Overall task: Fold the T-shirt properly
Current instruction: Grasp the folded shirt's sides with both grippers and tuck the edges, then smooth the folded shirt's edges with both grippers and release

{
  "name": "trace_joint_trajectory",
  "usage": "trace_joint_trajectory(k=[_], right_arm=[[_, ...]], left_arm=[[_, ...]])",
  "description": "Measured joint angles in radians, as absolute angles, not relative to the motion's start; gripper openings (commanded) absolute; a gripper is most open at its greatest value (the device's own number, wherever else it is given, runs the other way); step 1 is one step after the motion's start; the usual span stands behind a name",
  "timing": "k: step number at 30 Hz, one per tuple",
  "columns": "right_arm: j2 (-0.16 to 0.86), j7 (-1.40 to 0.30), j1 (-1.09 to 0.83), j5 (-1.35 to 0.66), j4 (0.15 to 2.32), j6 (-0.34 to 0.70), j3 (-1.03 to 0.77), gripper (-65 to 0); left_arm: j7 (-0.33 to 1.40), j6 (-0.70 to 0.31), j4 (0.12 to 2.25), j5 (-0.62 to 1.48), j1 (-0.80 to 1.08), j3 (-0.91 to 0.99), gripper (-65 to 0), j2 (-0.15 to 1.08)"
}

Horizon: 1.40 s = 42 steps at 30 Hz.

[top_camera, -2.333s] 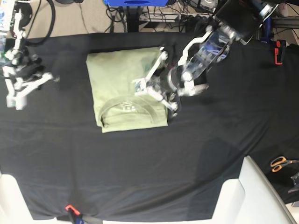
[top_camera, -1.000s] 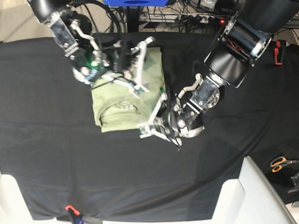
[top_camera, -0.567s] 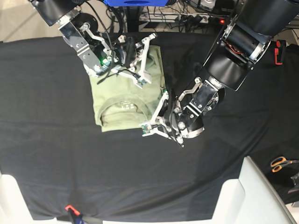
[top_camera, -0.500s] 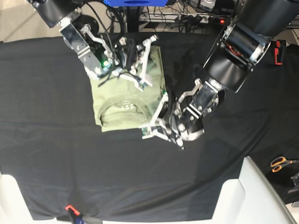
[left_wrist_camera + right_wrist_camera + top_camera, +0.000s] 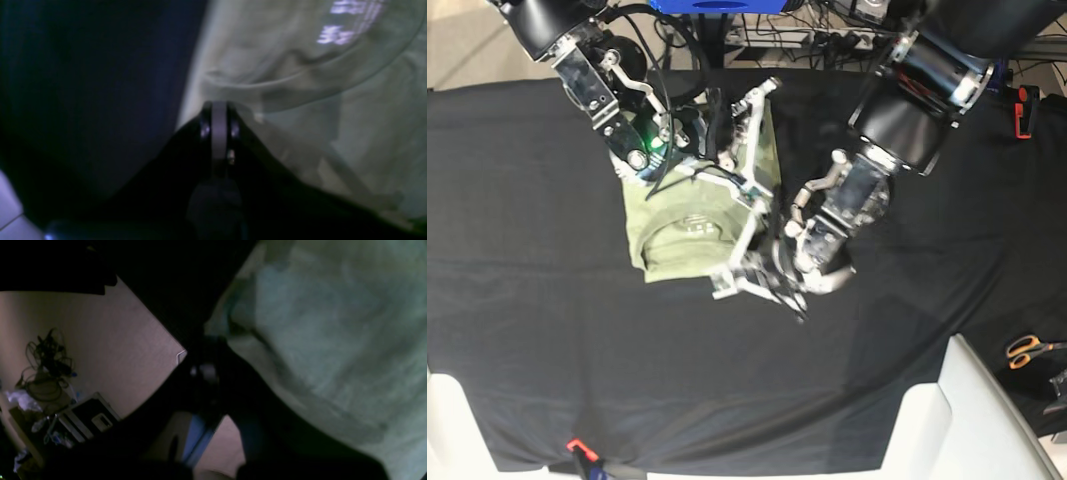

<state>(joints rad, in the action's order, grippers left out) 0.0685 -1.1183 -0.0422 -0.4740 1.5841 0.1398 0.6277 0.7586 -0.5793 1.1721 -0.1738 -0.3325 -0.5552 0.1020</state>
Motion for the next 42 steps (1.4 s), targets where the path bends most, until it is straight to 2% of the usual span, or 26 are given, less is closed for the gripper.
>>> trace_joint_trajectory(k=[9,15,24,27,32,36,42], right_arm=[[0.054,-1.044,-0.031,-0.475,1.484,0.140,0.627,-64.8],[0.008,-0.971,0.005,-0.481,1.370,0.139,0.631,-64.8],[-0.028,-0.962,0.066,-0.476,1.249,0.139,0.628,-64.8],[-0.022,-1.028,0.065,-0.474,1.293,0.139,0.628,-64.8],[-0.017,-1.162,0.069,-0.478,1.507,0.138,0.620,-64.8],[-0.008,-1.255,0.059,-0.474,1.616,0.136,0.484,-64.8],[0.049,-1.274,0.049,-0.472,1.708,0.136,0.323,-64.8]], left_arm=[[0.621,-0.580,1.028,-0.168,-0.356,-0.548,-65.0,0.103],[0.608,-0.588,0.976,-0.153,-0.397,-0.547,-65.0,0.103],[0.613,-0.586,0.924,-0.161,-0.447,-0.551,-65.0,0.098],[0.568,-0.583,0.904,-0.171,-0.457,-0.551,-65.0,0.103],[0.566,-0.583,0.868,-0.173,-0.498,-0.546,-65.0,0.100],[0.567,-0.579,0.867,-0.172,-0.549,-0.542,-65.0,0.104],[0.582,-0.579,0.957,-0.162,-0.571,-0.445,-65.0,0.097]])
